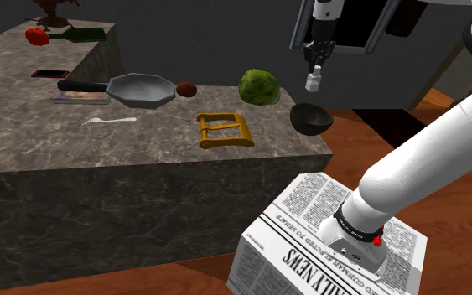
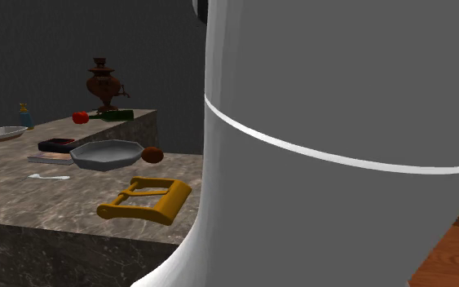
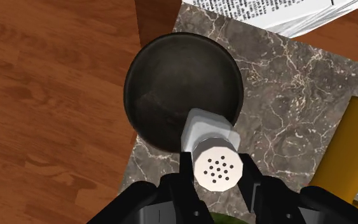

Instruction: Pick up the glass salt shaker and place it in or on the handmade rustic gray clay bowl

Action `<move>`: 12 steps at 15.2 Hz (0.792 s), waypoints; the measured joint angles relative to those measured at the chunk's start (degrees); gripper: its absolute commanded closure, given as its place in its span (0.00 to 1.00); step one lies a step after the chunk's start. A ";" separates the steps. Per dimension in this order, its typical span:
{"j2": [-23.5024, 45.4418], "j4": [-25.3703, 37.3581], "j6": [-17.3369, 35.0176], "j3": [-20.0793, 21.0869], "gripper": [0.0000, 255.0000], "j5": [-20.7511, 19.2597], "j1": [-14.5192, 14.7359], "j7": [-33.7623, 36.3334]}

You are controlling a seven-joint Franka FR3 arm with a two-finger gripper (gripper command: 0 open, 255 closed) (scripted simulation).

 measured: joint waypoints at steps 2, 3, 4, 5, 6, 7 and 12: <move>-1.97 -1.40 -0.15 -1.33 1.00 -1.02 -1.11 -2.23; -3.01 -2.06 -0.27 -2.10 1.00 -1.62 -1.74 -3.49; -3.82 -3.05 0.00 -2.33 1.00 -1.95 -1.98 -3.81; -4.16 -3.70 0.32 -2.44 1.00 -2.10 -2.09 -3.93; -4.38 -4.47 0.90 -2.59 1.00 -2.23 -2.19 -4.04; -4.49 -5.26 1.58 -2.71 1.00 -2.33 -2.27 -4.09; -4.32 -8.76 5.24 -3.10 1.00 -2.53 -2.44 -3.83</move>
